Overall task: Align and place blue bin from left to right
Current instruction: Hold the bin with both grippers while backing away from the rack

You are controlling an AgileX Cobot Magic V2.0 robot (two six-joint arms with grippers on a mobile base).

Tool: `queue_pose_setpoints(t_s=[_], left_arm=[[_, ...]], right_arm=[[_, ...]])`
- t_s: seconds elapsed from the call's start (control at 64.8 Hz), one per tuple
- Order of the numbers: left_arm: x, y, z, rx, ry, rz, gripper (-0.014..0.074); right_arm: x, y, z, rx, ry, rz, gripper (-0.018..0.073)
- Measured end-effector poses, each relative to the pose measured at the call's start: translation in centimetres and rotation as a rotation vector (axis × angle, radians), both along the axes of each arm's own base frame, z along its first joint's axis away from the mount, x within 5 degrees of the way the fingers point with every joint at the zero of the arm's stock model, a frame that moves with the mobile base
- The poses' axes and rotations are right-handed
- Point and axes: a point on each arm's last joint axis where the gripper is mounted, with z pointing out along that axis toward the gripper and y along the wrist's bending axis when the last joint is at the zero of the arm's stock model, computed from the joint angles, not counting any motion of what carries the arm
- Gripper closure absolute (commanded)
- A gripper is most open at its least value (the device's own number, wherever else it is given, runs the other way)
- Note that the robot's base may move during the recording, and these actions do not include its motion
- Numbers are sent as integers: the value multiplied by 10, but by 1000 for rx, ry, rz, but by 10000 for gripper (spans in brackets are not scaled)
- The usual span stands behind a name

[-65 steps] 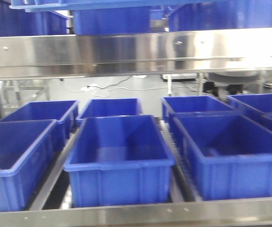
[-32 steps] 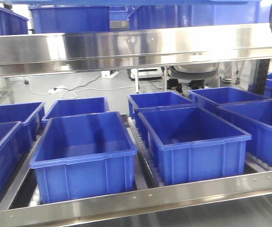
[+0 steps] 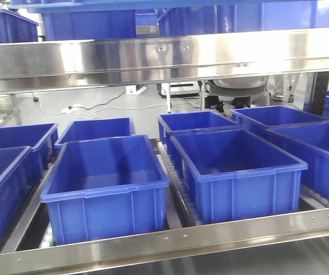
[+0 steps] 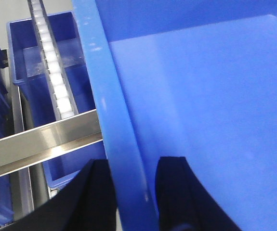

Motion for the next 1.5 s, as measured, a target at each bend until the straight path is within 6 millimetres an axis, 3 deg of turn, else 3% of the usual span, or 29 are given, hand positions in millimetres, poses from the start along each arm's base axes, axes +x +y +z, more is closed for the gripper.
queue_pose_setpoints(t_s=[1.497], left_arm=[[0, 0, 0, -1, -2, 0, 708]], right_arm=[[1, 0, 1, 0, -11, -2, 622]])
